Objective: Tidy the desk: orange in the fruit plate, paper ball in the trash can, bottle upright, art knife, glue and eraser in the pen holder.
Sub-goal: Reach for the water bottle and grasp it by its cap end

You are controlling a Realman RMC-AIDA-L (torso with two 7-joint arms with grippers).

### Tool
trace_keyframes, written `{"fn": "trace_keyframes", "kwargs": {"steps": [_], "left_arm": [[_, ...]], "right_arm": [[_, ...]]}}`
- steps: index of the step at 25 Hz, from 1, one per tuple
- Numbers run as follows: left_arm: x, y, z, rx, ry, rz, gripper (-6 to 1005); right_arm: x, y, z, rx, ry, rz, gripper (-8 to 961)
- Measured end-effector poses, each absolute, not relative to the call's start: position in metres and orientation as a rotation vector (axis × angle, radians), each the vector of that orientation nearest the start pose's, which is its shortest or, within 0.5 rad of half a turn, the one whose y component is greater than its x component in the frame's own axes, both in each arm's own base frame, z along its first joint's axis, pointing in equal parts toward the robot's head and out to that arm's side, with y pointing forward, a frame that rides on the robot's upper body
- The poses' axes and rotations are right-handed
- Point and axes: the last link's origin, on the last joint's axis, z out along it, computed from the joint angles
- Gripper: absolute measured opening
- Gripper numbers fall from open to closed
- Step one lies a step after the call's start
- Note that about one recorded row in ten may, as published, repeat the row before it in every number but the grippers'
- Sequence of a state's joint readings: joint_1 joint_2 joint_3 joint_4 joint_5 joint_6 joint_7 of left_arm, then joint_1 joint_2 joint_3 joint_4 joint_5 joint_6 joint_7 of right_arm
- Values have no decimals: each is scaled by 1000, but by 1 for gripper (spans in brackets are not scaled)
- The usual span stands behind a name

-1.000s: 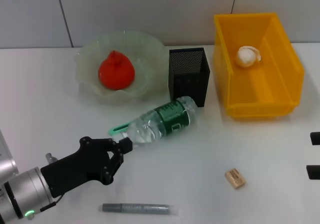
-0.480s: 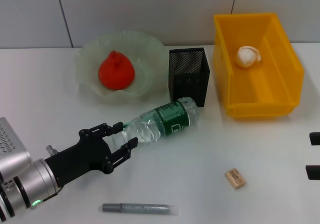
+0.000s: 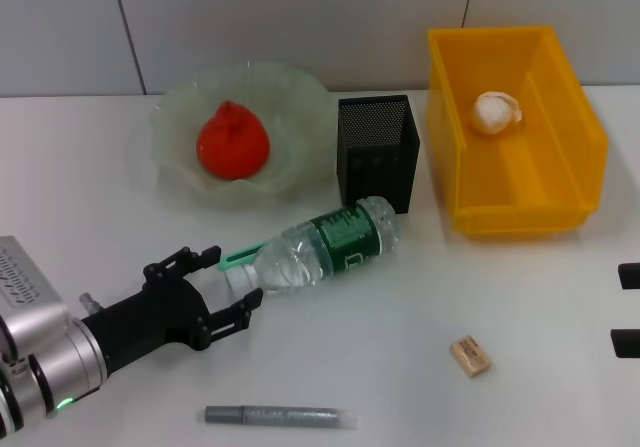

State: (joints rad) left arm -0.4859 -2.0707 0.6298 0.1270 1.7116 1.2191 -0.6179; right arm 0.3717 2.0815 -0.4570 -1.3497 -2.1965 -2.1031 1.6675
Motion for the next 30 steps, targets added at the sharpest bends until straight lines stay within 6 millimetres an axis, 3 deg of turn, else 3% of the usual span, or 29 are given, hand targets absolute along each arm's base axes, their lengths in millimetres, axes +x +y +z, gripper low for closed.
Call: {"fn": "trace_keyframes", "kwargs": {"steps": [7,26,30], "left_arm": [[-315,302,-75,-2465,-437,-547,805],[-308,293,-82,-2526,-349,-569,800],[-307,293,-83,-2528,-329,-569,753]], "right_arm": [[266,258,117,-2794,637,415,830],[268,258,113,-2804,665,435,830],[266,259,113,-2805,657,438,830]]}}
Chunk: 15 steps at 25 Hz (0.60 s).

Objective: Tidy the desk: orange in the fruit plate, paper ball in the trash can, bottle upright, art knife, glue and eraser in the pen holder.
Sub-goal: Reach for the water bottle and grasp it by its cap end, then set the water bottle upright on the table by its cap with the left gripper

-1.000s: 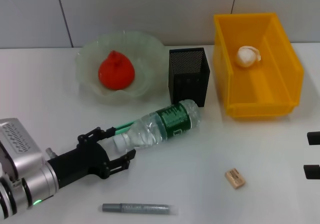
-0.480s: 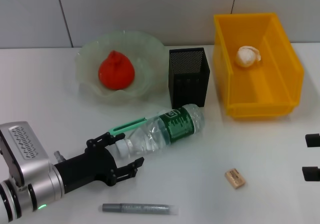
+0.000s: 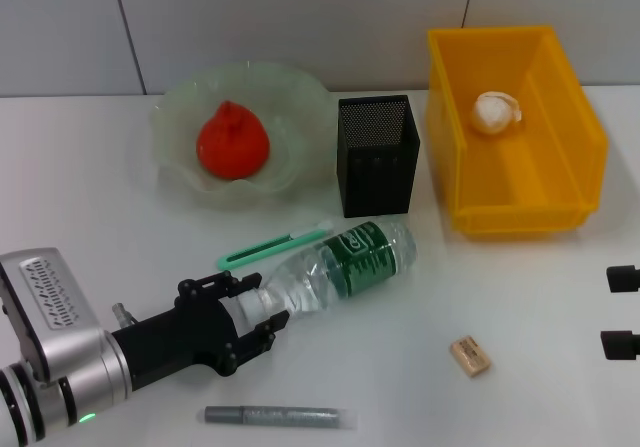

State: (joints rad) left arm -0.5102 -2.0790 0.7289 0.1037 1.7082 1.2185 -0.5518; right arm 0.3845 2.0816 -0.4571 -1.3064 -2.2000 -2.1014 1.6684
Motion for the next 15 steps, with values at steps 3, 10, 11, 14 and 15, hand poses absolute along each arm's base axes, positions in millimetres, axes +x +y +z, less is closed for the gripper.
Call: {"fn": "trace_keyframes", "kwargs": {"steps": [3,10,11,14,15], "left_arm": [[-307,291,-87,-2532,-307,-551,667],[-307,290,-89,-2527,-281,-546,446],[-306,289,-88,-2523,-283,-556,446],[-304,288,-84,-2504,-284,-610,446],[-303,287,-81,-2498,-285,-630,446]], "right_arm": [[266,260,113,-2807,657,443,830],[265,261,112,-2811,659,449,829],[265,261,112,-2811,658,450,829],[264,262,112,-2812,656,450,828],[264,262,112,-2812,655,451,828]]}}
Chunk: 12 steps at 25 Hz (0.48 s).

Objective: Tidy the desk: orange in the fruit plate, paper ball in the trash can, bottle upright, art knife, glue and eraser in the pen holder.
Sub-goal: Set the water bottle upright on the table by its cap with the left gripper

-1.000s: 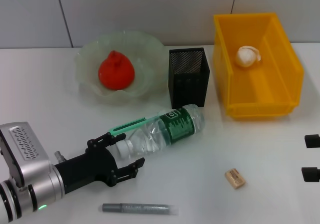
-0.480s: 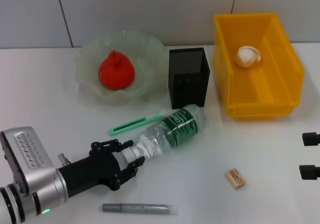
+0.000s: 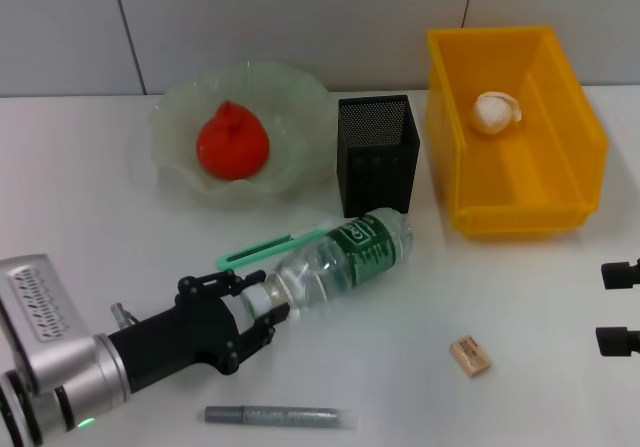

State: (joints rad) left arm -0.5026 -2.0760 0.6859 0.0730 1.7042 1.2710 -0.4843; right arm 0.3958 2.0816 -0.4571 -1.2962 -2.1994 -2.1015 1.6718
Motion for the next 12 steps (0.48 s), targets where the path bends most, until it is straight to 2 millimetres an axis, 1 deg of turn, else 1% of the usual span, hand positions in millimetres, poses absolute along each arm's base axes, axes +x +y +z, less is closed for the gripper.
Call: {"fn": "trace_keyframes", "kwargs": {"steps": [2,5,12], "left_arm": [[-303,286,-79,-2491,-291,-652,446],[-303,285,-66,-2471,-321,-726,445],[-305,283,-47,-2453,-359,-790,445]], "right_arm": [[263,262,112,-2813,652,451,827],[262,264,112,-2816,644,453,827],[260,267,111,-2820,632,461,825]]}}
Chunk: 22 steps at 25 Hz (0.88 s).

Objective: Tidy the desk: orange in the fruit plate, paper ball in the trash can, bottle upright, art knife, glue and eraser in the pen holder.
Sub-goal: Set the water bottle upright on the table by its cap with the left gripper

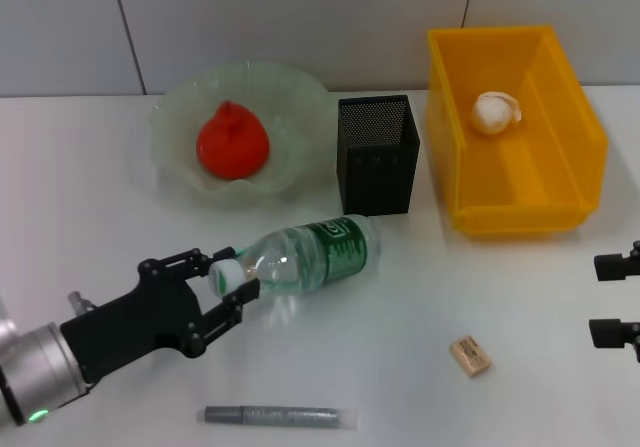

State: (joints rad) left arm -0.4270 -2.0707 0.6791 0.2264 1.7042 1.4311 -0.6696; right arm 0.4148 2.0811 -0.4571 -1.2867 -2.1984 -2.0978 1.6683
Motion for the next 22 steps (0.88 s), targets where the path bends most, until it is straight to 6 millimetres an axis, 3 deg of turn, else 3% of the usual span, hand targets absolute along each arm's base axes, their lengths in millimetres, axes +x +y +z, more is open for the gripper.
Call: {"fn": "trace_keyframes", "kwargs": {"steps": [22], "left_arm": [[-294,297,-9,-2469,-435,-896,444]], "right_arm": [[261,271,108,-2815,619,473,821]]}}
